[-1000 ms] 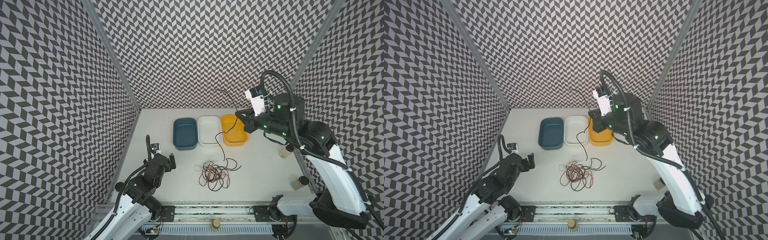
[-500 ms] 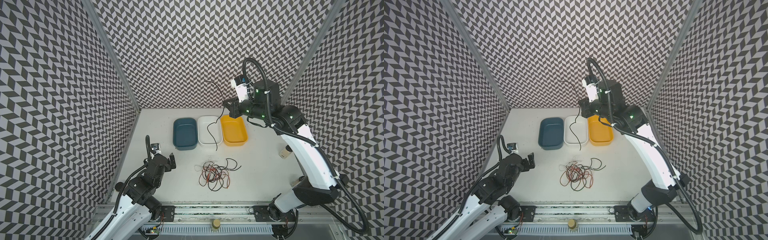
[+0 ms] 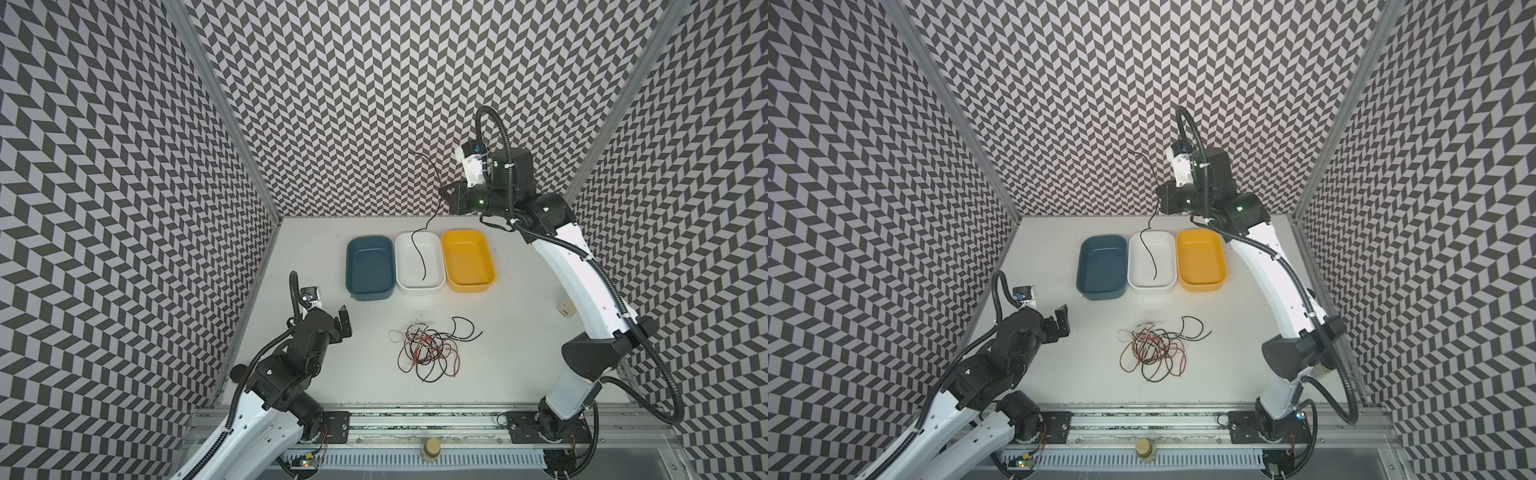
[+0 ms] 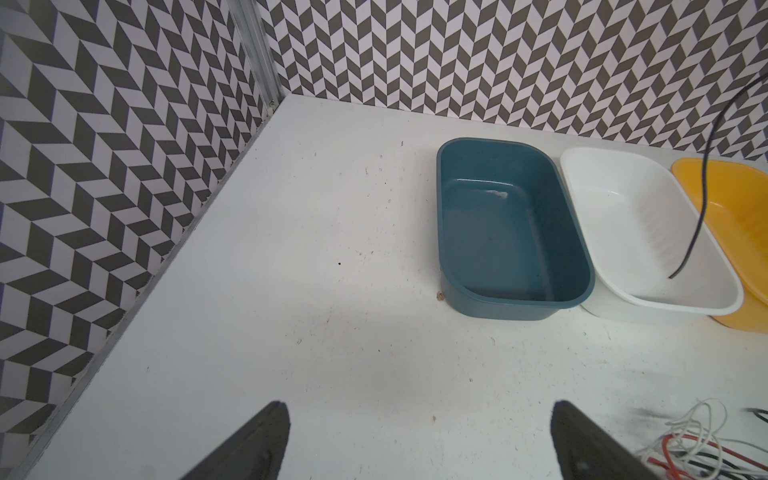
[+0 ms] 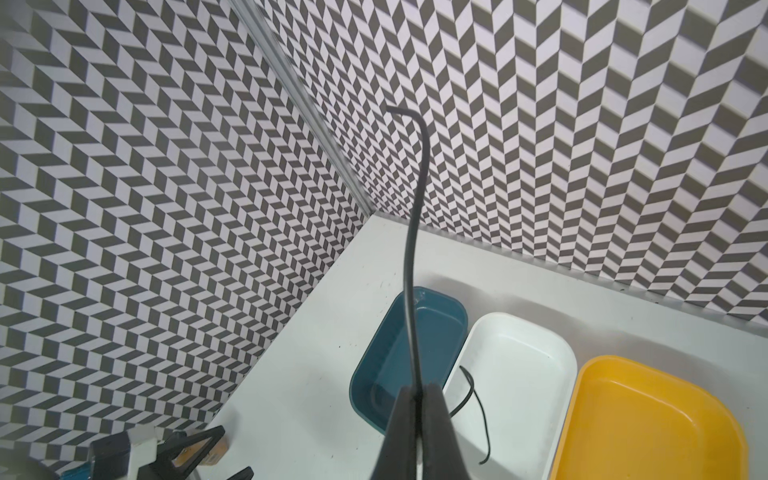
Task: Untangle the cables
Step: 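Lower the black wire into the white bin with the right gripper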
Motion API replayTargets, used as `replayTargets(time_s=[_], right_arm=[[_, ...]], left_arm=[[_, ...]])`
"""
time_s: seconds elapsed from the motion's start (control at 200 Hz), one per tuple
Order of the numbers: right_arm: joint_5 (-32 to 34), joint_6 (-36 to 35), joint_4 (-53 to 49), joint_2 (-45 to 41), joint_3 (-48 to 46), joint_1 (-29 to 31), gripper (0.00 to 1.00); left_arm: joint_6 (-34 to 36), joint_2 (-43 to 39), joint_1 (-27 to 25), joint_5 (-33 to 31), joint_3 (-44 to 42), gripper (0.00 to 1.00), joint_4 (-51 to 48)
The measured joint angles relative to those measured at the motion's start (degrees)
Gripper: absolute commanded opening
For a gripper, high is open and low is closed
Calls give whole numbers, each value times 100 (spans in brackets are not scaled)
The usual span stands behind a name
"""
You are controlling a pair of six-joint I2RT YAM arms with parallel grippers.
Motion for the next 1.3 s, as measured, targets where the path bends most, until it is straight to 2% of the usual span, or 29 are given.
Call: replayTargets(time_s=[0.28, 0.481, 0.646, 0.816, 1.016, 1.297], right_arm=[[98, 125, 817, -55, -2028, 0, 0], [267, 229, 940, -52, -2719, 11, 0], [597, 271, 1012, 50, -2924, 59, 0], [927, 319, 885, 546, -2938, 170, 0], [1045, 341, 308, 1329, -2594, 297, 0], [1086, 337, 85, 1720, -2472, 380, 0]], left_arm=[[2, -13, 0, 2, -31, 100, 17], [2, -46, 0, 4, -31, 100, 24], [2, -46, 0, 7, -31, 100, 35], [4, -46, 0, 11, -31, 100, 37], [20, -46, 0, 44, -33, 100, 37], [20, -46, 0, 48, -35, 100, 39]])
